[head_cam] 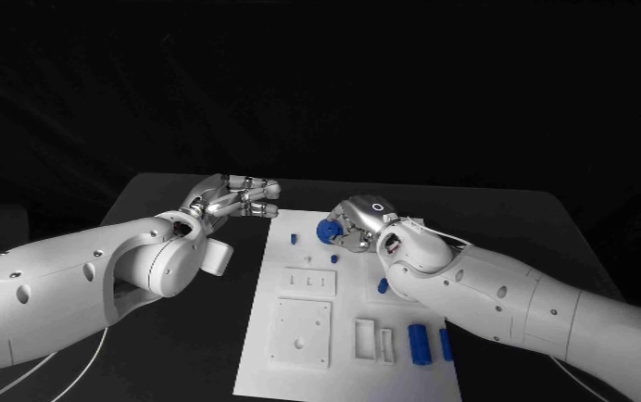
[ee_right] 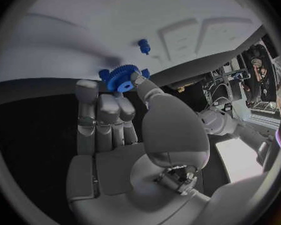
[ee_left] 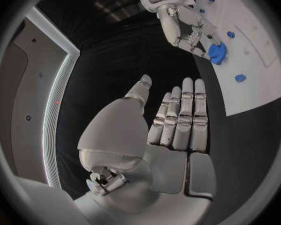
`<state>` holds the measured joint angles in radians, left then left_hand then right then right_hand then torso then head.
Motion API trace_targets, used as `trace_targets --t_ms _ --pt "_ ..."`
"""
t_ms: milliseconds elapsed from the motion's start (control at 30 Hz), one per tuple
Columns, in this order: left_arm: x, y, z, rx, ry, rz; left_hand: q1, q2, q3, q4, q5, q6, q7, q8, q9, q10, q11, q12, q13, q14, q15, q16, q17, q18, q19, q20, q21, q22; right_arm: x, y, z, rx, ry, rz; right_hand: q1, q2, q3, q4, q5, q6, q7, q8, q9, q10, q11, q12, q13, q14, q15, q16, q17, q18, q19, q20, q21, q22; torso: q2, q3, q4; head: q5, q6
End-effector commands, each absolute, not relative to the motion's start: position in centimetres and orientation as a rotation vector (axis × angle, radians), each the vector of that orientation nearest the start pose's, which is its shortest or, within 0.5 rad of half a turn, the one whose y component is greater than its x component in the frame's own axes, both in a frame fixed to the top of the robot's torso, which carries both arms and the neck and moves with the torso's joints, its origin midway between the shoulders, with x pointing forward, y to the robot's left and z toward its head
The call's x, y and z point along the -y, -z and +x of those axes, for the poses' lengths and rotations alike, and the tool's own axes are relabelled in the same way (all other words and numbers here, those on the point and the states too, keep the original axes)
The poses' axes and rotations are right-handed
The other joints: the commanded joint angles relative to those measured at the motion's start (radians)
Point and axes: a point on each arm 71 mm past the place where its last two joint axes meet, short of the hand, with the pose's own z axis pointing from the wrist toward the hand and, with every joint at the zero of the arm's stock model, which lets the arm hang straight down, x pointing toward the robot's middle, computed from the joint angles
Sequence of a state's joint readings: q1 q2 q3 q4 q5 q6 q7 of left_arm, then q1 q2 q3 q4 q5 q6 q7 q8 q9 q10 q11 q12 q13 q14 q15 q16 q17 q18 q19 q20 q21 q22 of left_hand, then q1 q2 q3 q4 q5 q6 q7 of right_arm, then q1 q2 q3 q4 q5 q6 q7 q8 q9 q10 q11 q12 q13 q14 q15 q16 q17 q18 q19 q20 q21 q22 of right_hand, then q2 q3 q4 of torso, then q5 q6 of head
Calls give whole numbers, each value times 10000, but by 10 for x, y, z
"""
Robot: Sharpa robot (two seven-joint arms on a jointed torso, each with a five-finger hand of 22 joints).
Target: Assemble the parts on the task board
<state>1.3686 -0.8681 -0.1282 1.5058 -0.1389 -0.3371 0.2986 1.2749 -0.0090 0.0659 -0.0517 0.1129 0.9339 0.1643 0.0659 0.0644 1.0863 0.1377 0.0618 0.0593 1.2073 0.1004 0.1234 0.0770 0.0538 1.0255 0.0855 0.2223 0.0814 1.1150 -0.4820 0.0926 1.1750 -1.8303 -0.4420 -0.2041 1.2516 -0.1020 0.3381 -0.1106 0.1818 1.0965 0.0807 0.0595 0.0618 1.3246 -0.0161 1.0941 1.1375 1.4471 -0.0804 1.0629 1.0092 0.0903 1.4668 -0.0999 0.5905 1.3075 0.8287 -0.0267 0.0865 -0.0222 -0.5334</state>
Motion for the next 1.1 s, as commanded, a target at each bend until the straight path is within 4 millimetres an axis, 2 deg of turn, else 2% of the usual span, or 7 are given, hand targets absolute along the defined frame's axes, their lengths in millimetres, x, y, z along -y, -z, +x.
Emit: trace_targets --t_ms 33,200,400,500,700,933,1100 --pt "-224 130 509 -14721 14163 -8874 21 85 4 -46 52 64 7 -22 9 -33 -1 -3 12 -6 11 -1 -2 -5 -47 9 54 -5 113 192 538 -13913 -4705 -2781 -12 -101 -7 39 -3 320 9 24 18 10 -13 -48 -13 15 -36 -52 -11 -107 486 -55 52 173 3 17 -1 1 -42" --pt "-223 130 509 -14732 14175 -8864 21 85 4 -46 52 64 7 -22 9 -33 -1 -3 12 -6 11 -1 -2 -5 -47 9 54 -5 112 196 538 -13976 -4638 -2869 -12 -101 -7 39 -3 320 9 24 18 10 -13 -48 -13 15 -36 -52 -11 -107 486 -55 52 173 3 12 16 -34 -57" --pt "-223 129 510 -14741 14187 -8853 21 85 4 -46 52 64 7 -22 9 -33 -1 -3 12 -6 11 -1 -2 -5 -47 9 54 -5 110 198 539 -14022 -4603 -2911 -13 -125 -3 65 -2 308 13 24 18 16 -9 -44 -11 15 -35 -48 -13 -107 489 -53 92 180 6 16 -16 9 -89" --pt "-223 129 510 -14741 14187 -8849 21 85 4 -46 52 64 7 -22 9 -33 -1 -3 12 -6 11 -1 -2 -5 -47 9 54 -5 109 199 539 -14031 -4612 -2926 -13 -125 -3 65 -2 308 13 24 18 16 -9 -44 -11 15 -35 -48 -13 -107 489 -53 92 180 4 19 -15 4 -96" --pt "-221 129 510 -14766 14211 -8833 21 85 4 -46 52 64 7 -22 9 -33 -1 -3 12 -6 11 -1 -2 -5 -47 9 54 -5 108 200 540 -14108 -4568 -2931 -8 -129 -14 83 -18 281 20 20 15 12 -4 -53 -21 13 -36 -47 -16 -104 485 -53 71 172 -8 -2 6 -2 -128" --pt "-220 129 510 -14792 14238 -8818 18 85 -9 -44 50 48 8 -20 10 -44 3 0 13 -14 15 -1 -1 -3 -57 14 60 -8 108 202 542 -14190 -4460 -2878 -28 -141 -47 132 -76 130 58 19 11 -2 21 -89 -55 10 -23 -63 -36 -101 486 -43 84 172 -4 10 -4 45 -165" --pt "-220 129 510 -14797 14239 -8811 18 85 -9 -44 50 48 8 -20 10 -44 3 0 13 -14 15 -1 -1 -3 -57 14 60 -8 107 203 542 -14188 -4428 -2858 -32 -142 -54 161 -76 73 73 17 10 -1 27 -96 -64 10 -19 -63 -39 -95 487 -40 94 173 2 2 -15 63 -169"
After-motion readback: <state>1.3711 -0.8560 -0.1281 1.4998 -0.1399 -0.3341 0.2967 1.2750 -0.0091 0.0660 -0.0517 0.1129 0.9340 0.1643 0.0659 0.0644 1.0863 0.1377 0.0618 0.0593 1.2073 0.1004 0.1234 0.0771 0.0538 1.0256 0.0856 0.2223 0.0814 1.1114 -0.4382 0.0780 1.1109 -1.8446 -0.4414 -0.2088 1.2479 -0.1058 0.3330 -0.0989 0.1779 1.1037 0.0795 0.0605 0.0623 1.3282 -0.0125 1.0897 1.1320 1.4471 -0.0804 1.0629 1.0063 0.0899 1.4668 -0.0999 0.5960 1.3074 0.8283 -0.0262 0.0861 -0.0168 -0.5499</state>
